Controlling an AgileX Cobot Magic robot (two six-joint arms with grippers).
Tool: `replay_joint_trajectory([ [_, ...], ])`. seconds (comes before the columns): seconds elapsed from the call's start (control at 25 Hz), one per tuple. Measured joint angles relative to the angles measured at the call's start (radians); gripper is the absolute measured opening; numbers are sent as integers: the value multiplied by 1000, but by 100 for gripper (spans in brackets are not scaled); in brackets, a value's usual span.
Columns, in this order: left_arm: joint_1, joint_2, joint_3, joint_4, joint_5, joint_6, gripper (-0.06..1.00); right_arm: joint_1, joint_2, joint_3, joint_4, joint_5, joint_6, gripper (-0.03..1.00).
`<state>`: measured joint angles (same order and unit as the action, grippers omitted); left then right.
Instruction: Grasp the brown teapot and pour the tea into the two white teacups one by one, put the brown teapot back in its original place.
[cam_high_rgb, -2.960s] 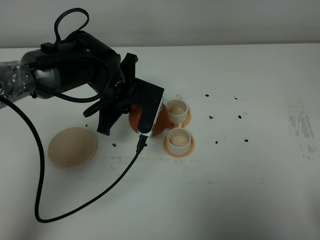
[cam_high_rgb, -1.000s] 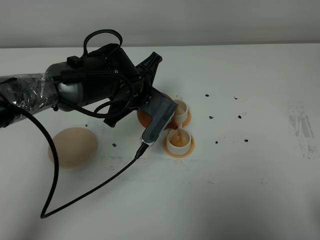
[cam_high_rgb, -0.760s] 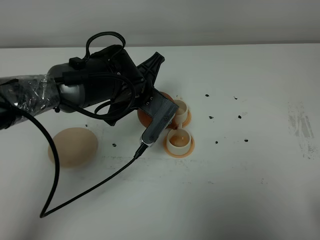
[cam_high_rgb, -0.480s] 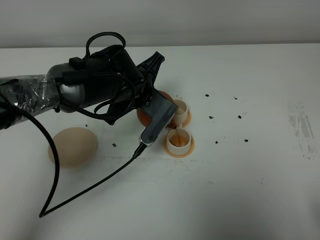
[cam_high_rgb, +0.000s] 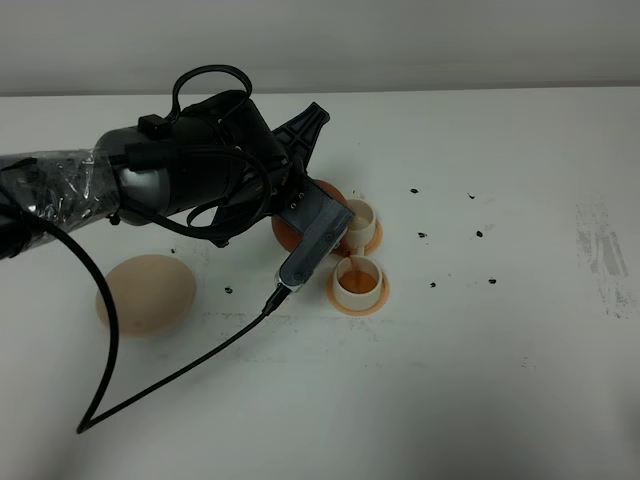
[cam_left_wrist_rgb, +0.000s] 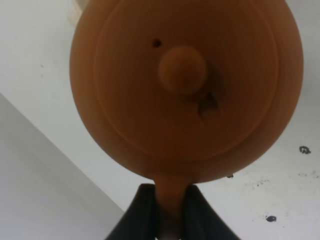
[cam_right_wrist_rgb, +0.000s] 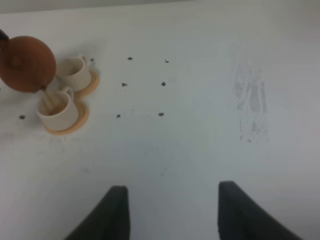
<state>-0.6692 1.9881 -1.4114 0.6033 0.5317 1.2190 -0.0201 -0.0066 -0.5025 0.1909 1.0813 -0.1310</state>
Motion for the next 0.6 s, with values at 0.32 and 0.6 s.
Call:
replay_joint_trajectory([
  [0.32,-7,0,0,28,-8,0,13,0,0,0,0,0,-1,43],
  [0.6,-7,0,0,46,-18,1,13,0,0,0,0,0,0,43],
])
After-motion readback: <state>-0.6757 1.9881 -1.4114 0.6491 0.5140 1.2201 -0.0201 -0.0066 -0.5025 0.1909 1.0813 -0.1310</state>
